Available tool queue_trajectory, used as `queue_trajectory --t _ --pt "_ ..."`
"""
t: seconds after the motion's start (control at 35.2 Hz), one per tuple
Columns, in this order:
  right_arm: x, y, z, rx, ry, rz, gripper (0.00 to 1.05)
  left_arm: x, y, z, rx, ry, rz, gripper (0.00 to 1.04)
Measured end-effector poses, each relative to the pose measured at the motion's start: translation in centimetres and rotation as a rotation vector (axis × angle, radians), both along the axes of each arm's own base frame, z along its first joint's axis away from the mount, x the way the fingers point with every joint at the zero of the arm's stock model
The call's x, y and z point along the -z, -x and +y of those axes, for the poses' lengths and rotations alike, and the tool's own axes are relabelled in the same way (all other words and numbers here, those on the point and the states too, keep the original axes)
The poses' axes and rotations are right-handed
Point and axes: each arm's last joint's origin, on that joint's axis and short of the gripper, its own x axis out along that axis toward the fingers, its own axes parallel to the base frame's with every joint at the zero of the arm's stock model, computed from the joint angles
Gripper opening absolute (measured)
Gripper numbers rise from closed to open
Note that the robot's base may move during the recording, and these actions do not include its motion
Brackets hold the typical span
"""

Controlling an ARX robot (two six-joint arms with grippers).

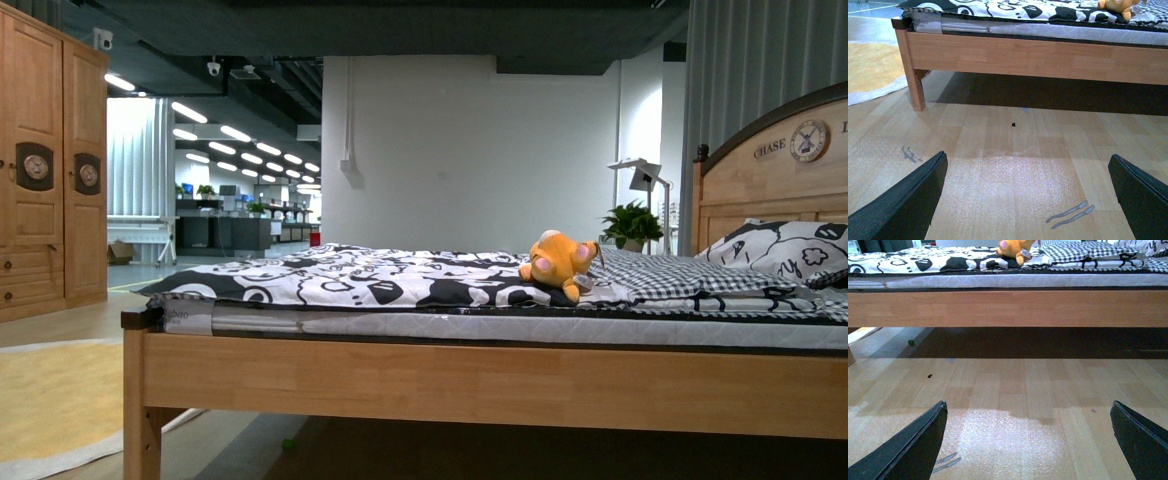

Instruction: Put away toys

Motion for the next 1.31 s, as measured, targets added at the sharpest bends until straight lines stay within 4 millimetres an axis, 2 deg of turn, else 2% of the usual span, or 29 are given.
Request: queue_trajectory --t 1.31 --pt "0.00 0.00 -0.01 0.003 0.000 0.000 0.98 -0.01 0.00 -0.01 0.002 0.000 -0.001 0.98"
